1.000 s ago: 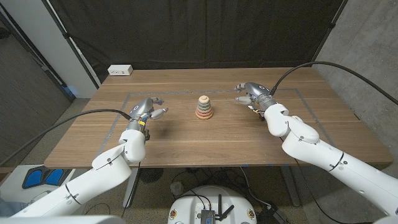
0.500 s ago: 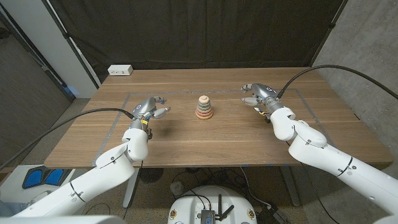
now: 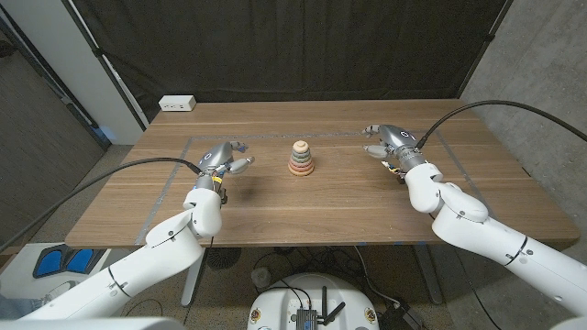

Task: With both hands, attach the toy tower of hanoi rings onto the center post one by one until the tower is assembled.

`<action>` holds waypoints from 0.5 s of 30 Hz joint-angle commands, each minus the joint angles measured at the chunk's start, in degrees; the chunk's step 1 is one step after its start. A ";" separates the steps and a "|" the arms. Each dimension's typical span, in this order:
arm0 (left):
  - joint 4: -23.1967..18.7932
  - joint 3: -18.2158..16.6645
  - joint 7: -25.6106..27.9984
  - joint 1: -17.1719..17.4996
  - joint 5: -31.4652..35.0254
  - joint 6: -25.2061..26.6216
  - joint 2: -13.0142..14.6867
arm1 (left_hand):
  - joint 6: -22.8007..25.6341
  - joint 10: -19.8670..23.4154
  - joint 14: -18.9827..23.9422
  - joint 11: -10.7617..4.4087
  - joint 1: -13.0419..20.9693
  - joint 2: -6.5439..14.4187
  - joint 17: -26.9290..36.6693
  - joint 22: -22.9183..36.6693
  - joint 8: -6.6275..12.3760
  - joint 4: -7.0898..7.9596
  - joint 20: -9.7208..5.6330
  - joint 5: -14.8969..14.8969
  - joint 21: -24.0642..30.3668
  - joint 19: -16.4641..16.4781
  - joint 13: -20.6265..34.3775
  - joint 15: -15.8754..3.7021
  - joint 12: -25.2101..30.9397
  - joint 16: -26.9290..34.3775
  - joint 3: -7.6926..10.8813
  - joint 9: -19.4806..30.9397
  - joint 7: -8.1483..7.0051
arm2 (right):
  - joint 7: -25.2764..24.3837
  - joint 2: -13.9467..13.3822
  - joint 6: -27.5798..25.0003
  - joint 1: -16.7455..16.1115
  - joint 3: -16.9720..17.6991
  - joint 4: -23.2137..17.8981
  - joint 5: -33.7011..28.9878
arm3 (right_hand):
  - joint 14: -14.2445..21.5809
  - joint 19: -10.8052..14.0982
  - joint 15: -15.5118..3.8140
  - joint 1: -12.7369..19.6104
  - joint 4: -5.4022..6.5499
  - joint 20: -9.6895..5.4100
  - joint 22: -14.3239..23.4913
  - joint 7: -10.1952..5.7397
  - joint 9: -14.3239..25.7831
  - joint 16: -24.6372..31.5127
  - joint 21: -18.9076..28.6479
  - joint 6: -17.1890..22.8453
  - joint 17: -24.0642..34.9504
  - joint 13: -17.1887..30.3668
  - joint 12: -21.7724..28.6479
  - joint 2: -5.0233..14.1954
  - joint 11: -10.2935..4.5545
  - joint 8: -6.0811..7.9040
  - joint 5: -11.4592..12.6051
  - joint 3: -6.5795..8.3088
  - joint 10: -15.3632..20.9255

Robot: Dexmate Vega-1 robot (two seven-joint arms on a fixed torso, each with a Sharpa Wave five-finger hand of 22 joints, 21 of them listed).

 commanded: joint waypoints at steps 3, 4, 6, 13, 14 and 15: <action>0.31 1.12 0.37 -1.03 1.08 0.89 -1.36 | -0.28 -0.13 -0.15 -0.14 0.03 -0.17 0.07 0.10 0.38 0.16 -8.21 -0.07 0.12 0.00 0.17 -4.06 0.20 0.53 0.34 0.30 0.11 | -3.62 -1.22 2.19 -1.51 0.60 2.02 -1.53 | 0.50 0.39 0.24 0.64 0.15 -1.33 0.14 -0.57 0.13 0.12 -0.04 0.14 0.25 0.23 0.60 -0.09 -0.18 0.00 0.27 0.49 0.66; 0.52 0.95 0.49 -0.90 0.71 0.48 -1.62 | -0.23 -0.10 -0.16 -0.18 0.01 -0.18 0.04 0.09 0.41 0.17 -8.21 -0.08 0.12 0.00 0.19 -4.06 0.23 0.51 0.33 0.30 0.10 | -3.97 -1.34 2.72 -1.72 0.85 2.28 -1.35 | 0.50 0.41 0.24 0.65 0.15 -1.33 0.16 -0.56 0.13 0.12 -0.02 0.11 0.25 0.25 0.59 -0.10 -0.21 -0.02 0.28 0.48 0.63; 0.99 1.33 0.77 -1.08 0.96 0.32 -1.92 | -0.26 -0.04 -0.07 -0.15 -0.02 -0.23 0.08 0.21 0.42 0.17 -8.21 -0.10 0.22 0.05 0.20 -4.06 0.28 0.59 0.29 0.30 0.05 | -4.52 -1.58 3.48 -1.95 1.08 2.83 -1.43 | 0.49 0.39 0.24 0.69 0.17 -1.33 0.14 -0.58 0.12 0.11 -0.04 0.12 0.25 0.30 0.66 -0.09 -0.24 -0.02 0.28 0.48 0.83; 2.22 1.58 1.74 -1.12 1.09 -1.15 -2.60 | -0.24 -0.12 -0.08 -0.23 -0.07 -0.31 0.02 0.06 0.48 0.18 -8.21 -0.14 0.12 0.03 0.19 -4.06 0.29 0.61 0.25 0.29 0.09 | -5.70 -0.20 2.45 -2.28 0.69 3.54 -2.39 | 0.44 0.35 0.25 0.79 0.21 -1.32 0.14 -0.59 0.10 0.06 -0.05 0.52 0.24 0.43 0.70 -0.08 -0.21 0.11 0.29 0.47 0.98; 2.08 1.54 1.32 -1.19 1.08 -0.88 -2.35 | -0.28 -0.11 -0.20 -0.25 -0.07 -0.31 -0.10 0.08 0.47 0.18 -8.21 -0.14 0.14 0.06 0.17 -4.06 0.29 0.49 0.25 0.29 0.10 | -5.46 0.08 1.96 -2.30 0.69 3.33 -2.27 | 0.42 0.37 0.25 0.81 0.23 -1.32 0.16 -0.61 0.10 0.05 -0.03 0.70 0.23 0.47 0.70 -0.08 -0.23 0.17 0.29 0.46 1.00; 1.74 1.54 0.65 -1.29 1.10 -0.38 -1.94 | -0.30 -0.15 -0.06 -0.20 -0.07 -0.31 0.02 0.05 0.47 0.17 -8.21 -0.14 0.12 0.04 0.19 -4.06 0.29 0.63 0.25 0.29 0.13 | -5.27 0.31 1.52 -2.30 0.65 3.11 -2.22 | 0.42 0.41 0.25 0.81 0.24 -1.32 0.22 -0.59 0.09 0.04 0.02 0.72 0.23 0.49 0.73 -0.08 -0.18 0.18 0.29 0.46 1.06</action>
